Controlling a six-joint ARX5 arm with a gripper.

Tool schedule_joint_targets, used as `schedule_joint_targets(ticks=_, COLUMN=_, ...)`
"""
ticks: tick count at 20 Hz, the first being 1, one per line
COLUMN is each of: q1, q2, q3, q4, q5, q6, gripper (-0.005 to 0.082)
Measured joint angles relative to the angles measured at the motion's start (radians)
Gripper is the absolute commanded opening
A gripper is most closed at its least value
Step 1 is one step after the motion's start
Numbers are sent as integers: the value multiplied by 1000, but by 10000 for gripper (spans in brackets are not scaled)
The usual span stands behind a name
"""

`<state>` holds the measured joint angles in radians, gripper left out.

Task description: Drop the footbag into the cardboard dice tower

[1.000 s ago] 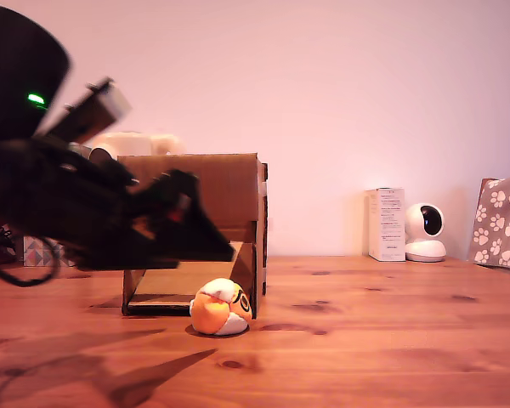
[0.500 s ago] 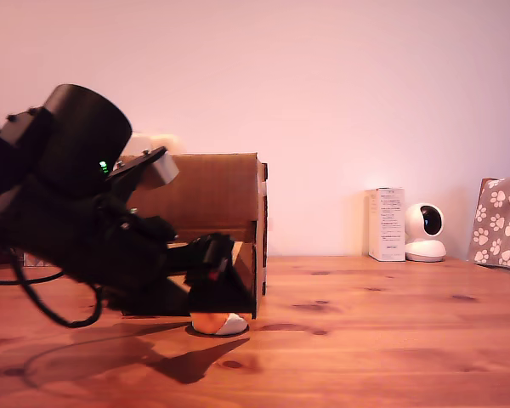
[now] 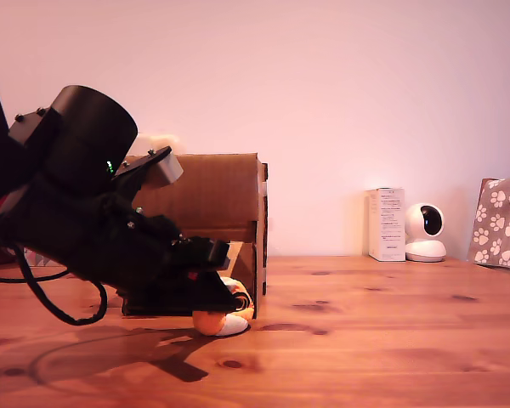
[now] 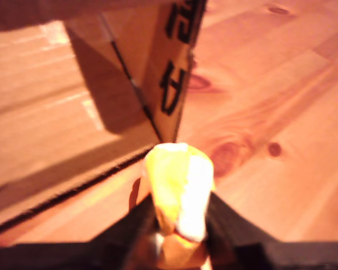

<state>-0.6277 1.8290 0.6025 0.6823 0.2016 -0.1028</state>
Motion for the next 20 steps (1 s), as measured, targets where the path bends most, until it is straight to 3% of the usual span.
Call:
schedule_joint_targets(ticks=9, q1=-13, q2=-423, q3=-3, q4=-445, q5=56, q6=0, gripper=72)
schedule_joint_targets(ticks=15, q1=-13, q2=-695, q3=-3, q4=-617, q5=58, q6=0, gripper=72)
schedule_joint_targets(ticks=17, q1=-13, q2=-775, q3=-3, q4=-631, q5=32, q6=0, gripper=72)
schedule_joint_targets(ticks=20, q1=-13, q2=-846, q3=-3, q4=-605, q5=-50, q6=8, gripper=72)
